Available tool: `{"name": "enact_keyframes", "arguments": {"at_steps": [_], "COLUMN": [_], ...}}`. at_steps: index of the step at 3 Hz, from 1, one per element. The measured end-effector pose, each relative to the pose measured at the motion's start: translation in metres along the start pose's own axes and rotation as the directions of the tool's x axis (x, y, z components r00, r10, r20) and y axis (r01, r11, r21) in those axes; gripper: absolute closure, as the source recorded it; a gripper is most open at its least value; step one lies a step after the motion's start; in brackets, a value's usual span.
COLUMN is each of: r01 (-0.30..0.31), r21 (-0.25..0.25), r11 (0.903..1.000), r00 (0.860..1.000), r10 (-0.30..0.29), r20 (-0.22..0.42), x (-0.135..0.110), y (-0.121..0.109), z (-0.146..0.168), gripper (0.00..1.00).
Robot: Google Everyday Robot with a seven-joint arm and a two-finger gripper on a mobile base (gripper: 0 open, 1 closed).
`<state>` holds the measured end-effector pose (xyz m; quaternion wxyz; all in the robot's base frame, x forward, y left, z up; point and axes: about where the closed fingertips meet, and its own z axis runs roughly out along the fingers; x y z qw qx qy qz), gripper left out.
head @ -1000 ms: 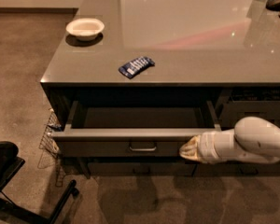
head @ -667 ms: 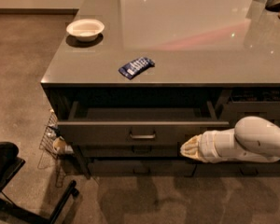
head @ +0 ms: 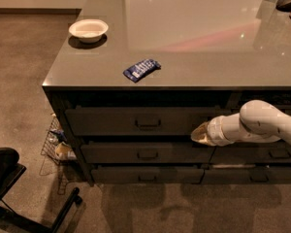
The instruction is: Close top drawer
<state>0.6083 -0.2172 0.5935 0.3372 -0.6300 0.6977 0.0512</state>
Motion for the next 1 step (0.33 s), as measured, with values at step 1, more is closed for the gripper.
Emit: {"name": "enact_keyframes", "arguments": {"at_steps": [1], "r01": [0.000], "r21": [0.000], "r11": [1.0000], "r00": [1.000], "r10": [0.000], "r20": [0.000], "x": [0.0000], "y": [0.0000], "z": [0.0000], "gripper": [1.00]}}
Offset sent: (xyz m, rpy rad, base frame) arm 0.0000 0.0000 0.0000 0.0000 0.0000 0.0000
